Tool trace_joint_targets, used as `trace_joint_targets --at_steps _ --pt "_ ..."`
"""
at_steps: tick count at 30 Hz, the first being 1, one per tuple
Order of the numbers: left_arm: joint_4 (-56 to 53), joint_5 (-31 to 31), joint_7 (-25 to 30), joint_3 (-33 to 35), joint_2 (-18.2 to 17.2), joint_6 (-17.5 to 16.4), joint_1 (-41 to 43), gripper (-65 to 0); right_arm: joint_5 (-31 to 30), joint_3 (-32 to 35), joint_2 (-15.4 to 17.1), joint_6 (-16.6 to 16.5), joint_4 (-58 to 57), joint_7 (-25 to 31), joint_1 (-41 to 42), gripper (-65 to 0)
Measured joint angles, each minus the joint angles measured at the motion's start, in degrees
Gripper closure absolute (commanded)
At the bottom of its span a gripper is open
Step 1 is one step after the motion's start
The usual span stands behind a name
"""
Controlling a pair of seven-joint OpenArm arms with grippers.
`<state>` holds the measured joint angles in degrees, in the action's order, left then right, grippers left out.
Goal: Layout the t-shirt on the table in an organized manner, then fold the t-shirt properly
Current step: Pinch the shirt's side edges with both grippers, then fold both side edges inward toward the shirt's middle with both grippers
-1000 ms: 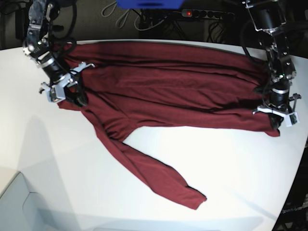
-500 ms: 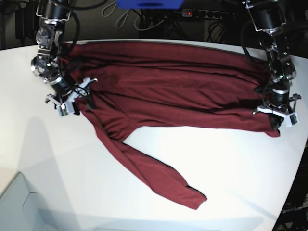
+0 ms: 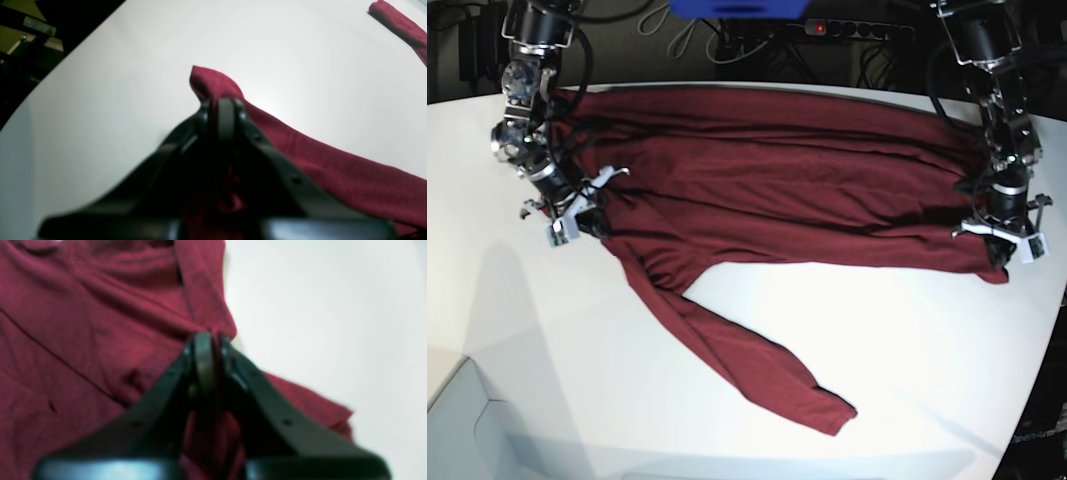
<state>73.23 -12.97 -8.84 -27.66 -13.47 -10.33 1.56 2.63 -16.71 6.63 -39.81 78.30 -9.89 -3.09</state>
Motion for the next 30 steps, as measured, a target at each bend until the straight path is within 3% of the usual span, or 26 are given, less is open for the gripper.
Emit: trace_joint_targets --at_steps 12,16,30 --pt "0.28 -0.26 0.0 0.0 -0.15 0.0 0.0 -0.1 -0.46 -2.36 -0.17 0.04 14.01 0.26 -8.79 0.0" --pt "1.09 -0.39 -0.33 0.0 0.0 0.0 1.22 -0.1 -0.24 -2.27 -2.1 -0.02 17.44 0.04 -12.5 0.0" --pt "6.6 -0.85 -0.13 -0.39 -0.13 0.04 8.63 -0.1 -0.44 -5.2 -2.23 -0.24 19.21 0.46 -16.5 0.0"
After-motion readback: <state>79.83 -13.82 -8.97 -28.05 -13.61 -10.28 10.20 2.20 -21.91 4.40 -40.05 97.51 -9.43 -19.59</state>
